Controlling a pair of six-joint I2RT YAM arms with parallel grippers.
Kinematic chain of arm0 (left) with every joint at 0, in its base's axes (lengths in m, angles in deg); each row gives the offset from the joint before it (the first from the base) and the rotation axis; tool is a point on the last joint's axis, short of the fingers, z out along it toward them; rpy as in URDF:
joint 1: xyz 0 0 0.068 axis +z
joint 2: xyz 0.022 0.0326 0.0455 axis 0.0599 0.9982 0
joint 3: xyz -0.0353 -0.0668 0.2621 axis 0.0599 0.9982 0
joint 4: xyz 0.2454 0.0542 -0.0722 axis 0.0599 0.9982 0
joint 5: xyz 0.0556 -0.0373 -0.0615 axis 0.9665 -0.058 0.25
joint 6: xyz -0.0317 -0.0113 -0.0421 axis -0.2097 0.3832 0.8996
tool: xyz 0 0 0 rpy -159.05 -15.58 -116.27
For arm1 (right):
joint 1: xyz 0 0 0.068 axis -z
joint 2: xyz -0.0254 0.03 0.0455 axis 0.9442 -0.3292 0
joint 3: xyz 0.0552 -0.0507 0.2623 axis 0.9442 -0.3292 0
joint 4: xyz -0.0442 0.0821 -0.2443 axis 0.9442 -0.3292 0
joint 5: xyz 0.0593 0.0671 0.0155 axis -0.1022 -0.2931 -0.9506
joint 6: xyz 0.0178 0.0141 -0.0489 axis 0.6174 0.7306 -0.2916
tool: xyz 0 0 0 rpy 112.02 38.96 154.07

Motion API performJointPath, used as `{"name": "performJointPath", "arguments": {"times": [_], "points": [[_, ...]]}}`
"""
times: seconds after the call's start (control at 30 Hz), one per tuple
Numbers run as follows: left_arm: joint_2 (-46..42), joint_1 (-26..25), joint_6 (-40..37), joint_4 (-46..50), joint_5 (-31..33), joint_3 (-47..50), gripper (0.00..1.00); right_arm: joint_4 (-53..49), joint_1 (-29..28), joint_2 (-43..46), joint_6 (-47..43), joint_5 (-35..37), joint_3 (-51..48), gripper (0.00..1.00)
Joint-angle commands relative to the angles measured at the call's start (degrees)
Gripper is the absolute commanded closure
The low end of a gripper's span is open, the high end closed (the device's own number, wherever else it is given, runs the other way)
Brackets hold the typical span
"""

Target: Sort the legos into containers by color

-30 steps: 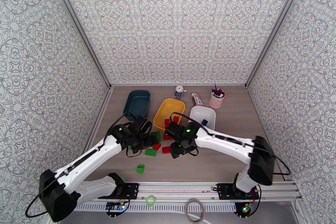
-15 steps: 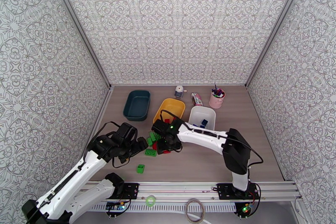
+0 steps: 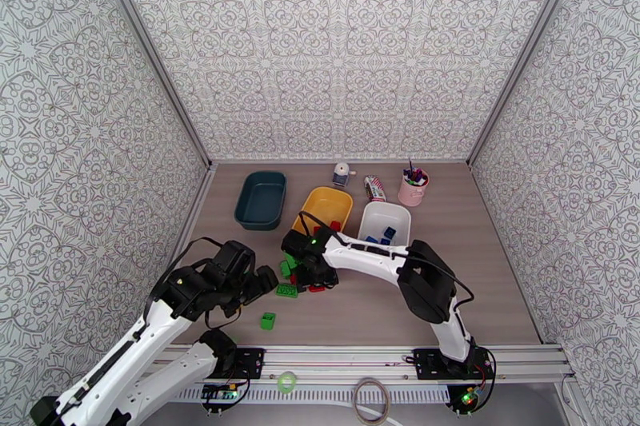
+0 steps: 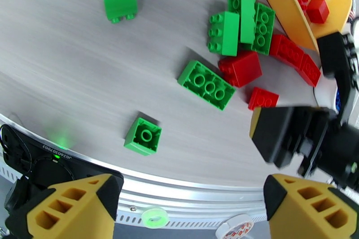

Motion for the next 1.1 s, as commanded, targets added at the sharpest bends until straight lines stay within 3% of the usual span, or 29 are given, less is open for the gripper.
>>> {"name": "performJointPath", "arguments": {"times": [0.0, 0.53, 0.87, 0.93, 1.07], "points": [[-0.10, -2.27, 2.57, 1.35, 2.18, 0.68, 0.10, -1.78, -0.08, -1.27, 0.91, 1.94, 1.88, 0.29], [1.29, -3.83, 4.12, 0.68, 3.37, -0.11, 0.11, -0.39, 1.22, -3.58, -0.22, 0.04, 1.51, 0.44], [5.78, -3.17, 2.57, -2.48, 2.42, -1.95, 0.11, 0.47, 1.75, -0.69, -1.66, -0.72, -0.87, 0.54], [6.45, -2.64, 2.07, -3.03, 2.12, -2.23, 0.11, 1.01, 1.75, 0.56, -1.67, -0.92, -1.54, 0.54], [6.80, -1.12, 0.98, -3.41, 1.40, -2.59, 0.11, 0.69, 1.75, 0.39, -2.03, -1.05, -1.21, 0.42]]}}
